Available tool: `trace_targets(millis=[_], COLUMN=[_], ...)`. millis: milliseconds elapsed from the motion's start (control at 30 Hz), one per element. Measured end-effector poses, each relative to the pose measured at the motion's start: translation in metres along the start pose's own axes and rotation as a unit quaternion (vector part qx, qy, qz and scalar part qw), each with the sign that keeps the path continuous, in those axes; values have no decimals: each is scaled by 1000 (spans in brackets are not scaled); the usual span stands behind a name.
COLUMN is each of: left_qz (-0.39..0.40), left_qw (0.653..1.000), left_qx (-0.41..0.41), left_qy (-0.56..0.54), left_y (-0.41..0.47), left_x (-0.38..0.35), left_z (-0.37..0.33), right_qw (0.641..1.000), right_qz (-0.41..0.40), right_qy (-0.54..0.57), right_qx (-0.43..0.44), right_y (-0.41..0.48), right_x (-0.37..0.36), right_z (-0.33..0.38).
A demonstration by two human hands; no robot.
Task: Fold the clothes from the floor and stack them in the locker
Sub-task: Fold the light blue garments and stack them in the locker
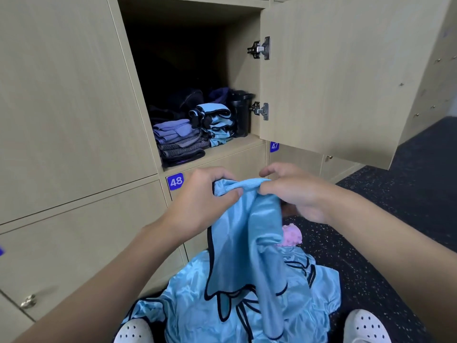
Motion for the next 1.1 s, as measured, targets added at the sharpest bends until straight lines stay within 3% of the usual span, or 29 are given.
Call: trace_targets(millis=[300, 433, 533, 633, 733, 833, 967, 1100], left_qz=[125, 25, -54, -75, -97, -117, -84, -34], left_qw=[986, 996, 987, 943, 880, 853, 821, 833], left_qx=[56, 2, 40, 117, 174, 212, 279, 277], left_qy=[-97, -81, -143, -304, -430, -462, -492, -478], left_y=[-13, -9, -3, -1, 1, 4, -6, -12], left_x=[-19, -11, 6, 14, 19, 22, 7, -10], left_z=[-10, -12, -3, 4, 10, 22, 24, 20], right_qw=[978, 954, 976, 992, 987, 976, 977, 967], right_qz=[4, 28, 40, 3, 89, 162, 49, -50], right_qy=[209, 300, 212, 90, 80, 75, 154, 195], right_qx=[-20, -4, 38, 85, 104, 128, 139, 157], right_y=[-1, 0, -3, -2, -1, -8, -4, -2], right_x=[0, 2, 6, 11, -9, -31, -24, -4], right_z=[5, 10, 15, 11, 3, 4, 10, 12])
Point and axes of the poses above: each hand's wrist, its own y-axis towards the middle knuckle, its own x-axis out of the back of the hand, z = x × y, the point moved 7 cm from there along y, towards the middle knuckle, and after that the axes turned 11 degrees about -y, right-handed, at the moved point
